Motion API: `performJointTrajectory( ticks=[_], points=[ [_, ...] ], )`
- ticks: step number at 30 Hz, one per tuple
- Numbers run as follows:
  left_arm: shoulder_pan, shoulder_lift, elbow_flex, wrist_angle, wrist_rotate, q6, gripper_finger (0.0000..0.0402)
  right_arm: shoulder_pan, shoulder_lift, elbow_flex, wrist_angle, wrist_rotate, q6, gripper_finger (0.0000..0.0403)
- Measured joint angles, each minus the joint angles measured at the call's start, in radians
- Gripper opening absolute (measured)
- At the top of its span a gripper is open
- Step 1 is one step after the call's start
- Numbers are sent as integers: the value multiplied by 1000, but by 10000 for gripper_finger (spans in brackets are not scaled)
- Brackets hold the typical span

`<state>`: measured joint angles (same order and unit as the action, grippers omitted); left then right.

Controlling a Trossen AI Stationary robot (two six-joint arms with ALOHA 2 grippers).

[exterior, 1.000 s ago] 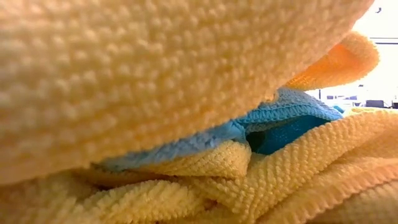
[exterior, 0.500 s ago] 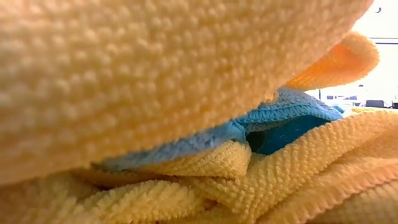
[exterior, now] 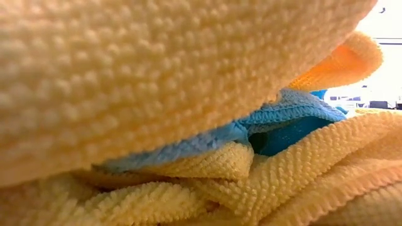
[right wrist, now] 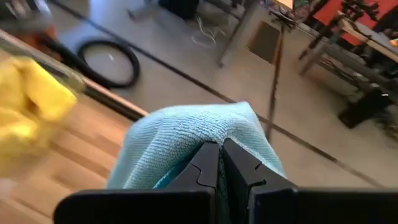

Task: Sort microfiber towel by color & place in baskets
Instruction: Put the blue towel into the right transparent bin

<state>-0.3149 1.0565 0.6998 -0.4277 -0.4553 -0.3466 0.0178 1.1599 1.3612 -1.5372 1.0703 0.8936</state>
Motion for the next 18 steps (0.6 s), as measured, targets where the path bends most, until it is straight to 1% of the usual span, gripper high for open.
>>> performJointTrajectory(
  ticks=[3, 5, 7, 9, 13, 15, 18],
  points=[
    [0, 0, 0, 0, 0, 0, 126, -106, -7, -74, 20, -47, -26, 0],
    [0, 0, 0, -1, 0, 2, 126, -168, -11, -130, 68, -80, -66, 0],
    [0, 0, 0, -1, 0, 12, 126, -226, -15, -181, 155, -115, -128, 0],
    [0, 0, 0, 2, 0, 16, 126, -287, -17, -227, 285, -166, -229, 0],
    [0, 0, 0, 7, 0, 17, 126, -436, -16, -319, 599, -353, -436, 0],
    [0, 0, 0, 7, 0, 16, 126, -527, -16, -370, 719, -471, -467, 0],
    [0, 0, 0, 7, 0, 12, 126, -642, -15, -454, 871, -628, -469, 0]
  ],
)
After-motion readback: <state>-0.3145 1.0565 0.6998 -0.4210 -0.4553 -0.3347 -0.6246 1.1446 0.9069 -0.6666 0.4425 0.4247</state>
